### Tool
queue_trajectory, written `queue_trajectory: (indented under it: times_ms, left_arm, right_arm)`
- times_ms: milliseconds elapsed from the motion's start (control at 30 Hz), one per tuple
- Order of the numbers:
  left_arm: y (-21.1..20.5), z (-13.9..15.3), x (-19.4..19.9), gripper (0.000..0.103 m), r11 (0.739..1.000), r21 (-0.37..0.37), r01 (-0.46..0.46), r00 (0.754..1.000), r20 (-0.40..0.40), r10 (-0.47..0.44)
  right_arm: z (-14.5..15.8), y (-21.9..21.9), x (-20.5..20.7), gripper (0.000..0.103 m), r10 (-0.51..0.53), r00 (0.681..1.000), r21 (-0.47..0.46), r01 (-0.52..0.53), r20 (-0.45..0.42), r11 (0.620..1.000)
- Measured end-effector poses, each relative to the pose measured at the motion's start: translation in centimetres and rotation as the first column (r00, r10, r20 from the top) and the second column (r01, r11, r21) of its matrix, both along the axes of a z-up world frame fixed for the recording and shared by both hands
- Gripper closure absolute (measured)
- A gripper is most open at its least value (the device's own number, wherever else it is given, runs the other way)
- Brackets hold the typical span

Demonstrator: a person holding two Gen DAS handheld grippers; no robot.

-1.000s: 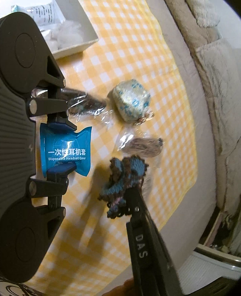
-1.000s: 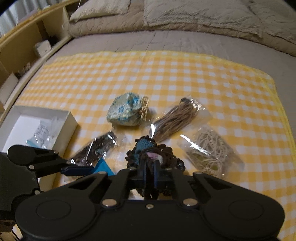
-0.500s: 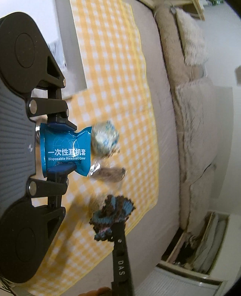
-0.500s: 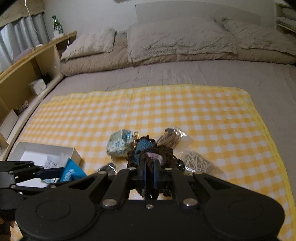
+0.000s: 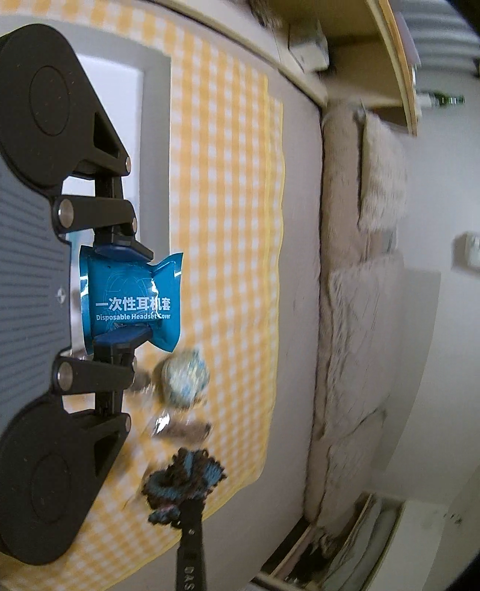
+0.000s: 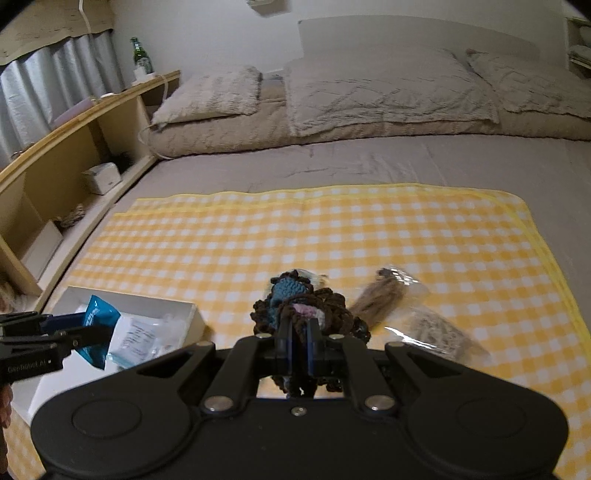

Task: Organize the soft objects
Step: 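Carry the blue packet and crocheted piece toward the white box with both grippers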

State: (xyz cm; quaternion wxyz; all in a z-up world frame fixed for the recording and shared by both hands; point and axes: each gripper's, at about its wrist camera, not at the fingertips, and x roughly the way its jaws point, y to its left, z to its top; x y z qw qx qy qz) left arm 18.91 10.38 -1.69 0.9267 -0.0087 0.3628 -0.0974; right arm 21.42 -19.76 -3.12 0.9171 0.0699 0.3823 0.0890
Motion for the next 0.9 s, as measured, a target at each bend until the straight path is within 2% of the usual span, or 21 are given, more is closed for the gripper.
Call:
queue_trajectory:
  times_ms: [167,500,733,900]
  left_arm:
    - [3.4,0.1,-0.2,0.064,0.997,0.008,-0.074,0.997,0.009,0.074]
    - [9.0,-1.9,1.3,0.064,0.977,0.104,-0.184,0.982,-0.018,0.187]
    - [12.3,-3.7,2.9,0.064,0.952,0.198,-0.234,0.969,-0.028,0.245]
    - [13.6,-4.9,4.0,0.064,0.939,0.247,-0.239,0.967,-0.031,0.254]
  right_arm:
    - [0.4,2.5,0.1,0.095,0.035,0.999,0.019,-0.035,0.017,0.999]
    - [0.9,8.5,0.5,0.095,0.132,0.991,0.088,-0.134,0.031,0.987]
    - [0.5,13.1,1.6,0.095,0.192,0.981,0.154,-0.191,0.008,0.969]
    - [-1.2,17.2,3.1,0.095,0.229,0.973,0.208,-0.217,-0.031,0.954]
